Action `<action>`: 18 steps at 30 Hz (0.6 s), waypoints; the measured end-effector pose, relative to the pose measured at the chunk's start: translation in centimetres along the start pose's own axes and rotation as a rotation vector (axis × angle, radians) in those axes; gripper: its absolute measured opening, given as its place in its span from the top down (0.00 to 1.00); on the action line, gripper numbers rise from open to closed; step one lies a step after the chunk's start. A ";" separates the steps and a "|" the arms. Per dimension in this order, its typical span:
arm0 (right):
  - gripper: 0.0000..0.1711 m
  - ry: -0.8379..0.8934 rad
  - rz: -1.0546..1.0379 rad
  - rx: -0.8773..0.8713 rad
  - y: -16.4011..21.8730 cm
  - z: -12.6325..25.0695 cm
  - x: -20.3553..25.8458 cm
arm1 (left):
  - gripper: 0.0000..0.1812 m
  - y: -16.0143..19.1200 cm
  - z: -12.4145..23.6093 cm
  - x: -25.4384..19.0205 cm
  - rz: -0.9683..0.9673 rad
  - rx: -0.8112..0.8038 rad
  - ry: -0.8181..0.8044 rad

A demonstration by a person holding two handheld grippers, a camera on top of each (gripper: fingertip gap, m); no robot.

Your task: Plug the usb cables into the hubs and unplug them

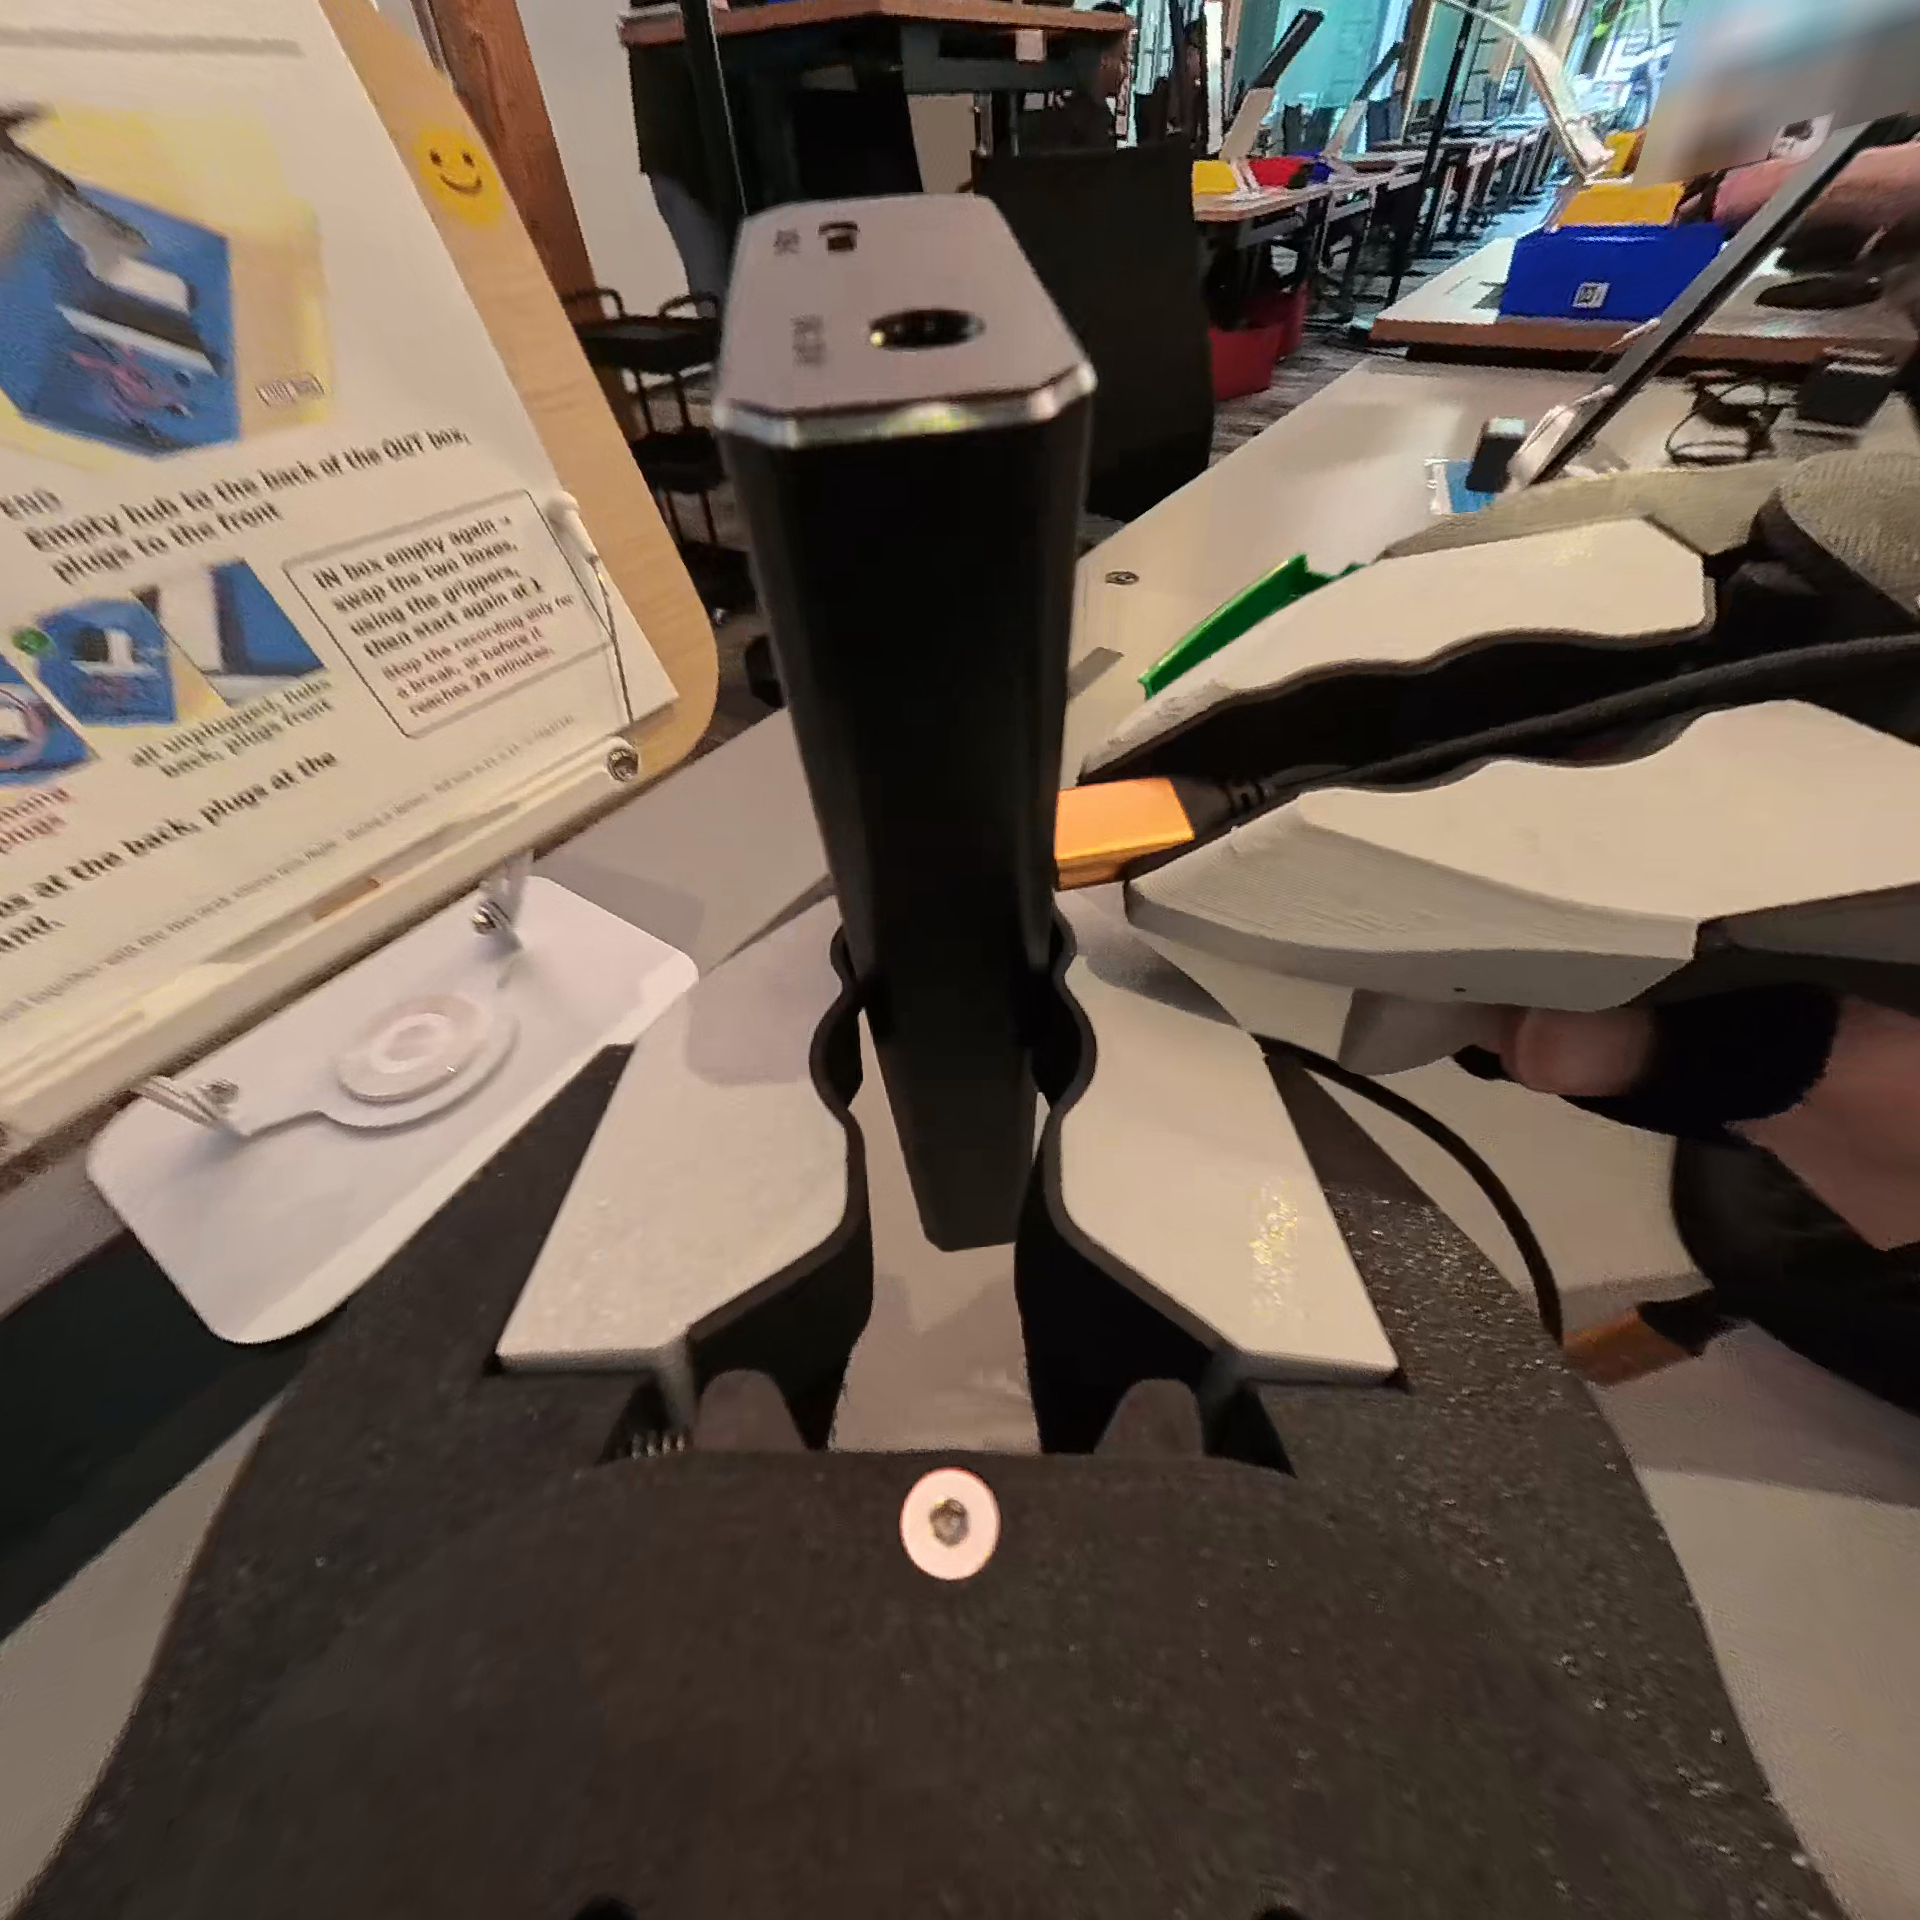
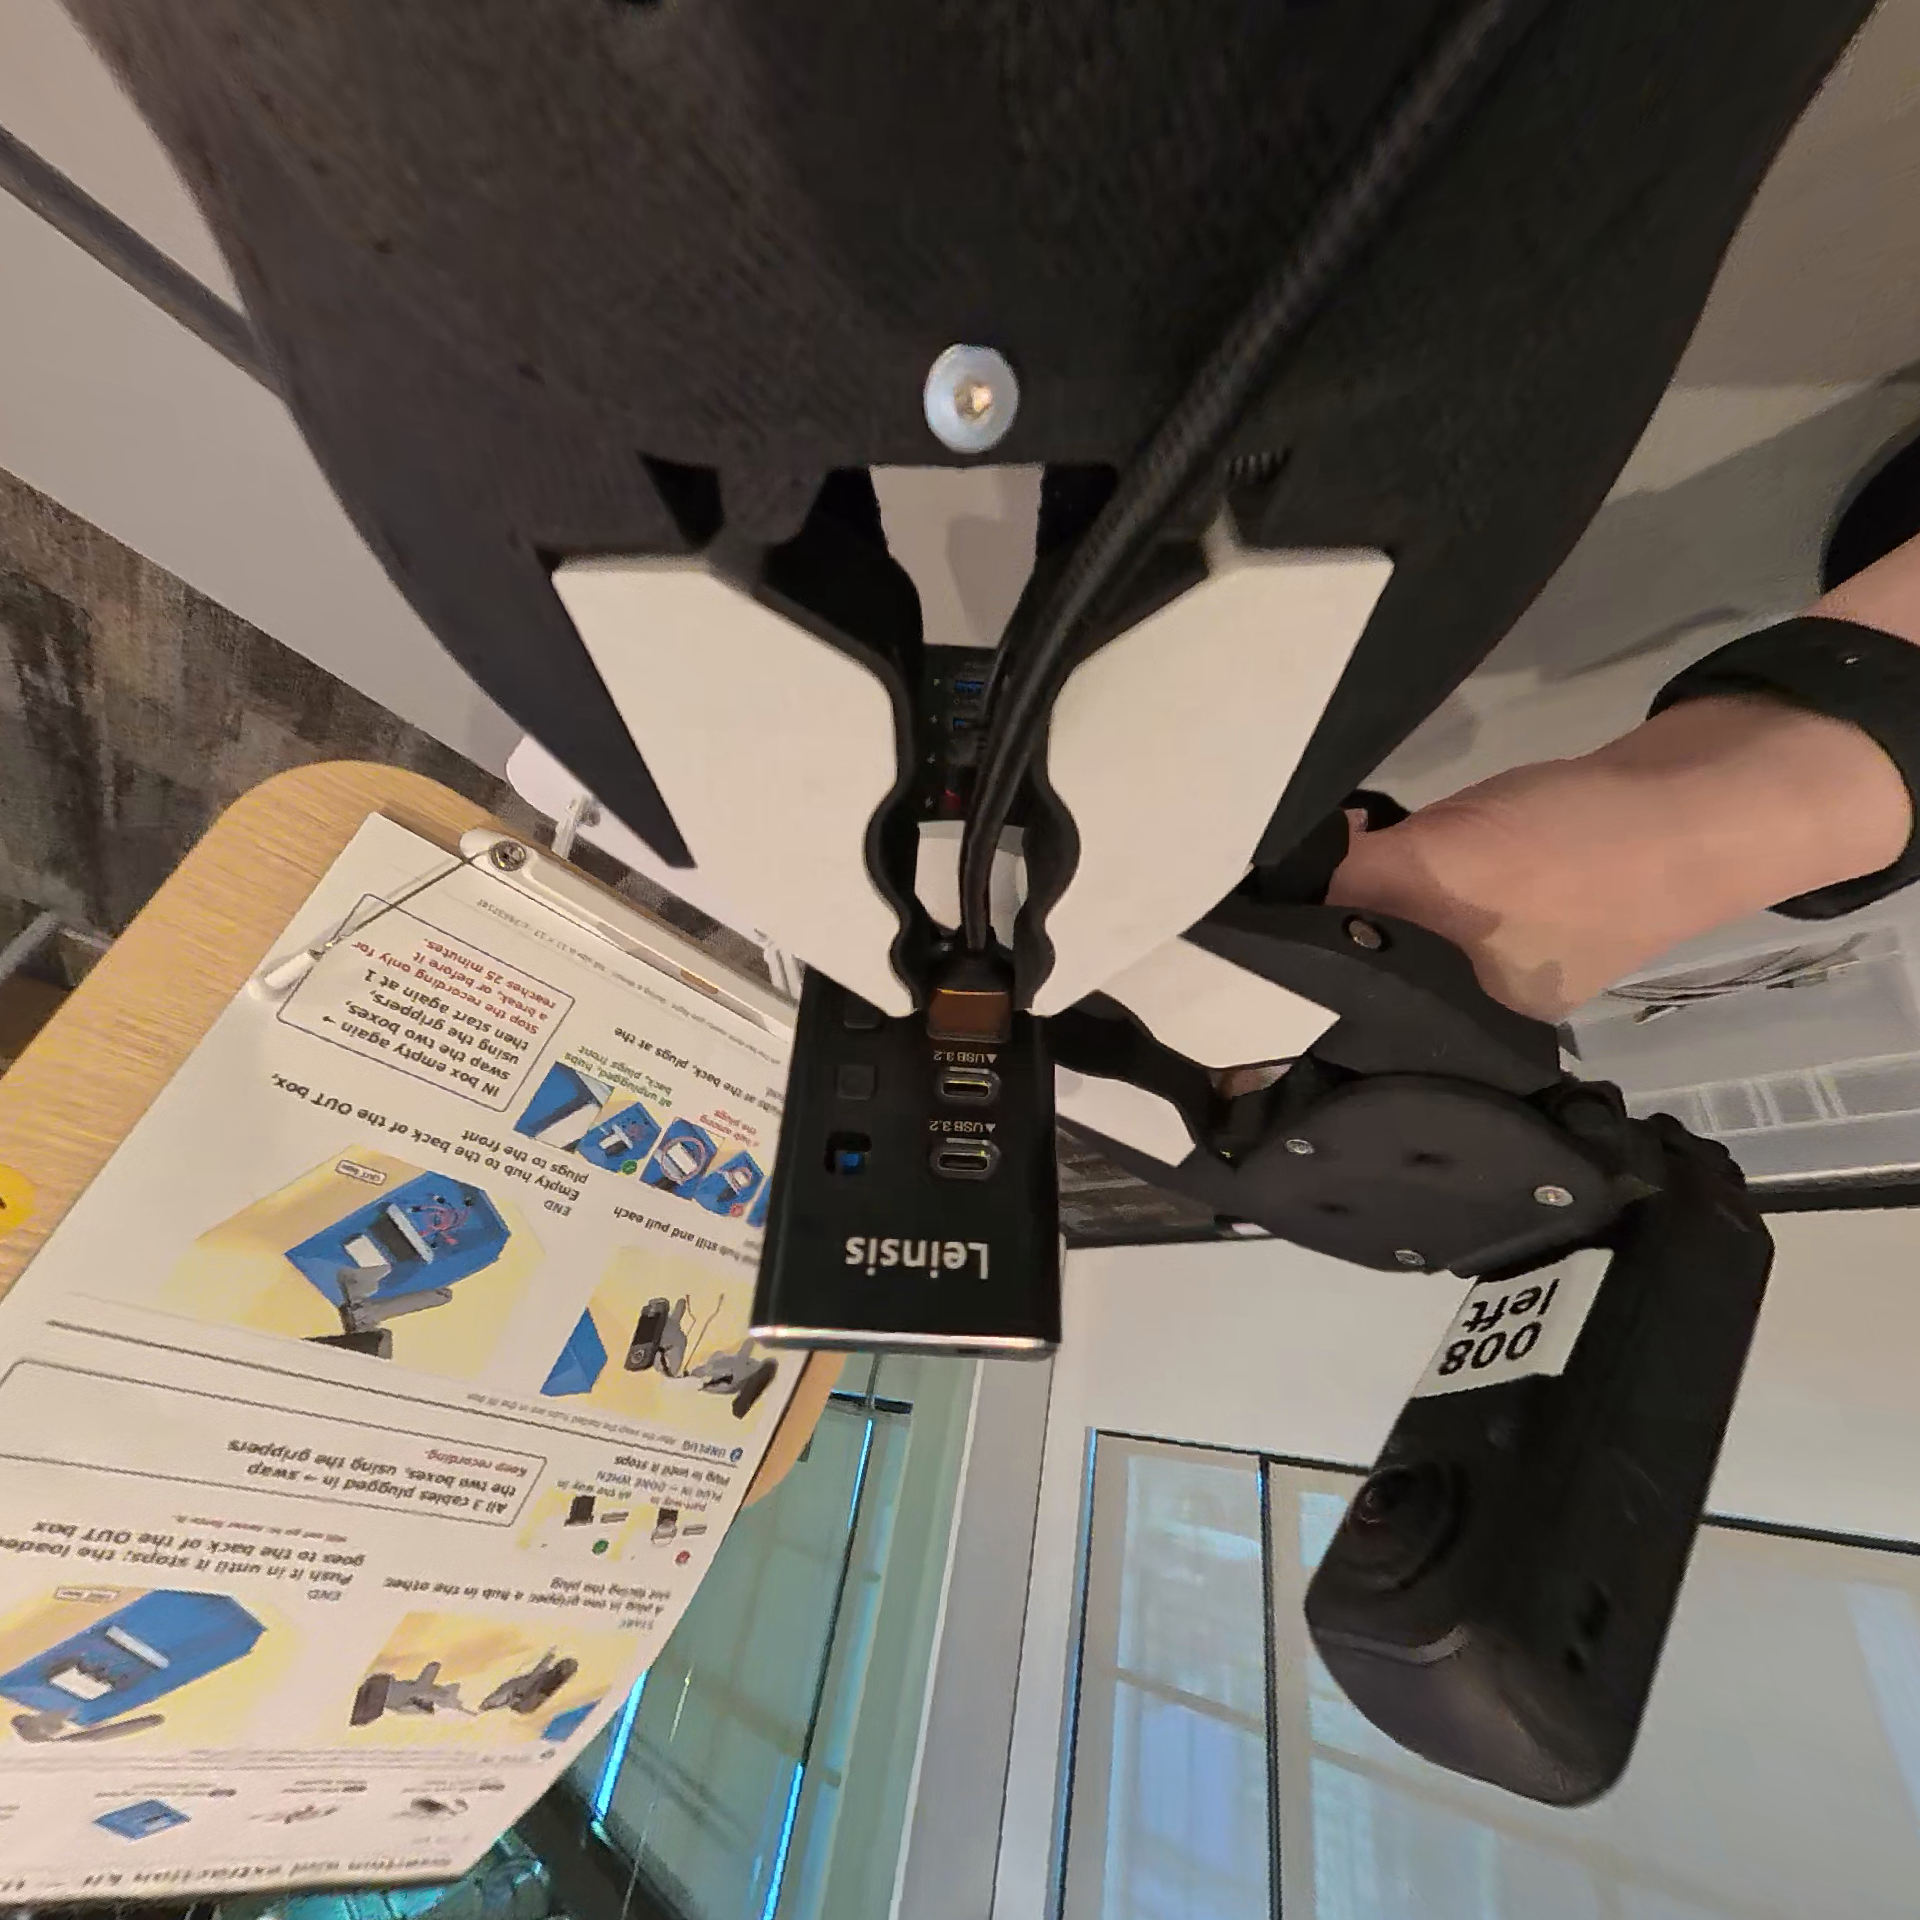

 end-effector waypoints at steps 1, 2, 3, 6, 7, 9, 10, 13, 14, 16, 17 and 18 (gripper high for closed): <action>0.91 -0.005 0.007 -0.009 -0.2 0.1 0.1 | 0.84 -0.1 0.1 -0.2 -0.028 -0.001 -0.007; 0.91 -0.005 0.021 -0.014 -0.3 0.2 0.2 | 0.84 -0.3 0.2 -0.3 -0.048 0.001 -0.012; 0.91 -0.006 0.039 -0.020 -0.4 0.3 0.3 | 0.84 -0.4 0.3 -0.4 -0.057 0.005 -0.012; 0.91 -0.003 0.044 -0.034 -0.4 0.3 0.6 | 0.84 -0.5 0.7 -0.4 -0.080 0.018 -0.034; 0.91 0.008 0.047 -0.033 -0.3 0.2 0.6 | 0.84 -0.4 0.6 -0.4 -0.084 0.025 -0.052; 0.91 0.028 0.031 -0.046 -0.2 0.2 0.5 | 0.84 -0.5 0.5 -0.4 -0.078 0.029 -0.074; 0.91 0.029 0.024 -0.052 -0.3 0.3 0.5 | 0.84 -0.5 0.5 -0.5 -0.076 0.026 -0.074; 0.91 0.039 0.031 -0.061 -0.4 0.4 0.6 | 0.84 -0.7 0.6 -0.6 -0.089 0.026 -0.086; 0.91 0.044 0.029 -0.073 -0.5 0.4 0.7 | 0.84 -0.8 0.6 -0.7 -0.085 0.025 -0.084; 0.91 0.052 0.033 -0.085 -0.6 0.5 0.7 | 0.84 -0.9 0.6 -0.8 -0.076 0.020 -0.076; 0.91 0.053 0.039 -0.083 -0.6 0.5 0.7 | 0.84 -0.9 0.7 -0.8 -0.076 0.019 -0.076; 0.91 0.053 0.039 -0.081 -0.6 0.5 0.7 | 0.84 -0.9 0.7 -0.8 -0.076 0.022 -0.077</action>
Point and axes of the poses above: each gripper's, where its closed fingertips meet, z back along the fingers, y out of its underside, x = y × z across the jaws, the point moved 6 cm from there along z, back along the fingers, and after that the axes turned 2 degrees about y, right-handed, at the moved point
